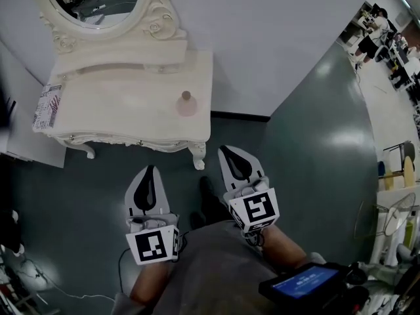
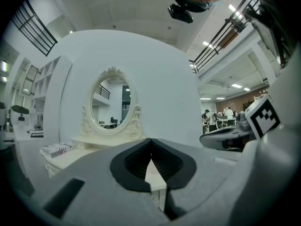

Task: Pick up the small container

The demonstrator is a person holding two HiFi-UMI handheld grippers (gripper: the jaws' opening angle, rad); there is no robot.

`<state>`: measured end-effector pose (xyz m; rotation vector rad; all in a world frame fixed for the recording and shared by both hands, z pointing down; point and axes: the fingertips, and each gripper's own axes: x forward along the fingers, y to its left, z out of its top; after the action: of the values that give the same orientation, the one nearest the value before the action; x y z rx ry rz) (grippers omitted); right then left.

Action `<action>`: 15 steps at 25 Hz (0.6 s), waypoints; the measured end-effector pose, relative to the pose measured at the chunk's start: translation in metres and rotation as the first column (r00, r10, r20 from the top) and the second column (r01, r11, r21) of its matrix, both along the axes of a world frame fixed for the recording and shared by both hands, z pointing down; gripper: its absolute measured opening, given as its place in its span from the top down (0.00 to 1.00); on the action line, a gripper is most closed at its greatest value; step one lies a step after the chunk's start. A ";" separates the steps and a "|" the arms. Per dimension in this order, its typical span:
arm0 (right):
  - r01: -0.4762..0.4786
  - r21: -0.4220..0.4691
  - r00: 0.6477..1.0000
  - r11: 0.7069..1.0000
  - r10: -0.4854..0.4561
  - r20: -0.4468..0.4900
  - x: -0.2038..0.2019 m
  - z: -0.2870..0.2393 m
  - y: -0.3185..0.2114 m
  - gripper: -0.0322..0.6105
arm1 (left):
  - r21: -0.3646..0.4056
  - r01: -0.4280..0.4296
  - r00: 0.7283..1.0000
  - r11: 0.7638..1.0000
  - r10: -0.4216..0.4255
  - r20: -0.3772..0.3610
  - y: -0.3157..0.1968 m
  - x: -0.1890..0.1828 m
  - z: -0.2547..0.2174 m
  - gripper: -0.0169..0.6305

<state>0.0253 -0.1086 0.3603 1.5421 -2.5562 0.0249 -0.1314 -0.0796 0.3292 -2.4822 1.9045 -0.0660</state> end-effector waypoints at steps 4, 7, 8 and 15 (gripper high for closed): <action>0.005 -0.038 1.000 0.999 -0.005 0.008 0.002 0.015 -0.031 0.93 | -0.008 0.000 1.000 1.000 0.000 0.004 -0.033 0.005 0.005 0.95; 0.026 -0.052 0.999 0.998 -0.025 0.020 0.004 0.021 -0.061 0.93 | -0.027 0.005 1.000 1.000 -0.004 0.019 -0.062 0.011 0.009 0.95; 0.036 -0.052 0.999 0.998 -0.035 0.025 0.004 0.021 -0.072 0.93 | -0.029 0.009 1.000 1.000 -0.008 0.023 -0.072 0.012 0.009 0.95; 0.097 -0.011 0.994 0.995 -0.096 0.059 0.004 0.003 -0.141 0.93 | 0.007 0.063 0.997 0.998 -0.063 0.052 -0.130 0.019 -0.013 0.95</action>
<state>0.0291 -0.2493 0.3629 1.4316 -2.6664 0.0767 -0.1127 -0.2095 0.3159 -2.3923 1.9596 -0.1248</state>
